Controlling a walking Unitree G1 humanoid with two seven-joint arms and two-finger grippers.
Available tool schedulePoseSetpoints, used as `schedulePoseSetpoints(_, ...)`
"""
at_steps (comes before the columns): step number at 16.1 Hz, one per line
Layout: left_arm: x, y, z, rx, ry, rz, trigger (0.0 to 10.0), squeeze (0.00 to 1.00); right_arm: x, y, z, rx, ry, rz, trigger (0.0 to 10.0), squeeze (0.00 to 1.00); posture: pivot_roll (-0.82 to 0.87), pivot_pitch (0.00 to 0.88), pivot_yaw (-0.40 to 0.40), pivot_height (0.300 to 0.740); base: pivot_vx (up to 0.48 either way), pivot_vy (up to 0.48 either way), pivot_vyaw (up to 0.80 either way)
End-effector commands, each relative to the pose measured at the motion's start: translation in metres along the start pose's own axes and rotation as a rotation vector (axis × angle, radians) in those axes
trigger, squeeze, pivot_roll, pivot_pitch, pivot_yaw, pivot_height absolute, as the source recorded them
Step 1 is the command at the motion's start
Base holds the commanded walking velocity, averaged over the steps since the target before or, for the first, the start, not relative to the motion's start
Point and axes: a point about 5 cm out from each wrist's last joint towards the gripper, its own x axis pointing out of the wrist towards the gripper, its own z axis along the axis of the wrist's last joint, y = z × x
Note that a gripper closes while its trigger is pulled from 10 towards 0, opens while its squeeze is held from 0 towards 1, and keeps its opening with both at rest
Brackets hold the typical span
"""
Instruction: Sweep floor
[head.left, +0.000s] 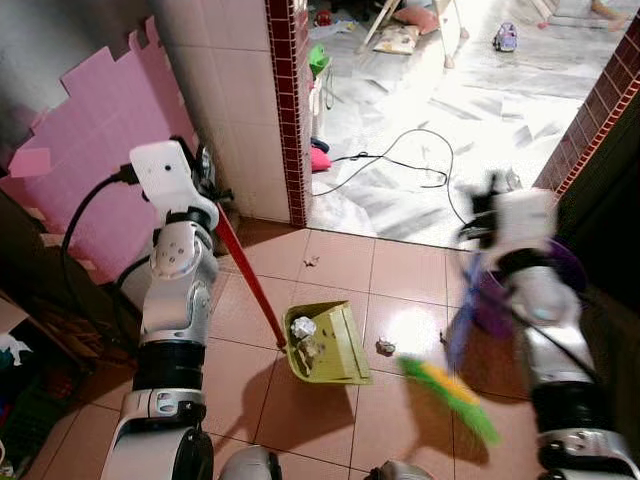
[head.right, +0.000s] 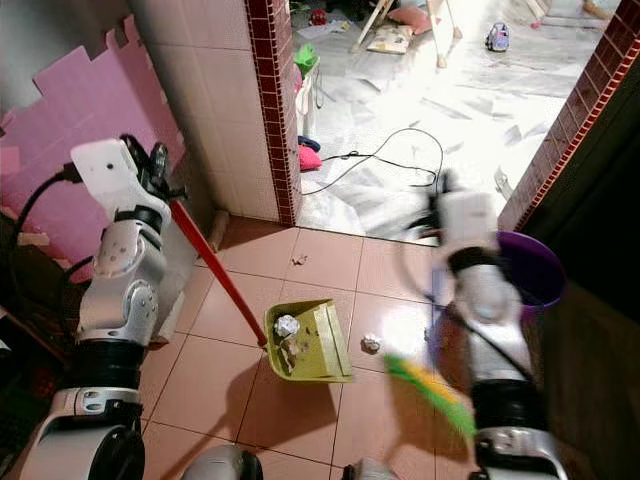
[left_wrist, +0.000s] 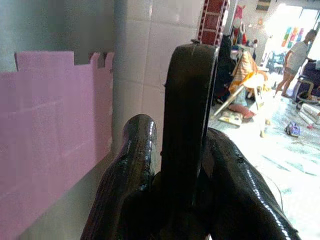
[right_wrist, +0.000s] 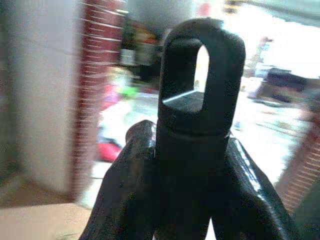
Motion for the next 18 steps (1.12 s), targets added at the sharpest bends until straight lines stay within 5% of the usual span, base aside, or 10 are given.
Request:
schedulePoseSetpoints(1, 0.001, -0.001, 0.007, -0.016, -0.038, -0.007, 10.0, 0.0, -0.002, -0.004, 0.004, -0.084, -0.013, -0.025, 10.0, 0.0, -0.14, 0.0, 0.052, 0.74, 0.0, 0.0, 0.0)
schedulePoseSetpoints(4, 0.001, -0.004, 0.006, -0.015, -0.04, -0.034, 10.0, 0.0, -0.016, -0.006, -0.02, -0.102, 0.127, -0.154, 10.0, 0.0, -0.14, 0.0, 0.055, 0.74, 0.0, 0.0, -0.71)
schedulePoseSetpoints(9, 0.002, -0.002, 0.016, -0.029, -0.09, -0.037, 10.0, 0.0, -0.021, 0.015, -0.03, -0.062, 0.151, -0.108, 10.0, 0.0, -0.12, 0.0, 0.056, 0.74, 0.0, 0.0, -0.8)
schedulePoseSetpoints(18, 0.02, -0.008, 0.06, -0.09, -0.223, -0.044, 10.0, 0.0, -0.026, 0.031, -0.045, -0.034, 0.22, -0.078, 10.0, 0.0, -0.12, 0.0, 0.064, 0.74, 0.329, 0.0, -0.57)
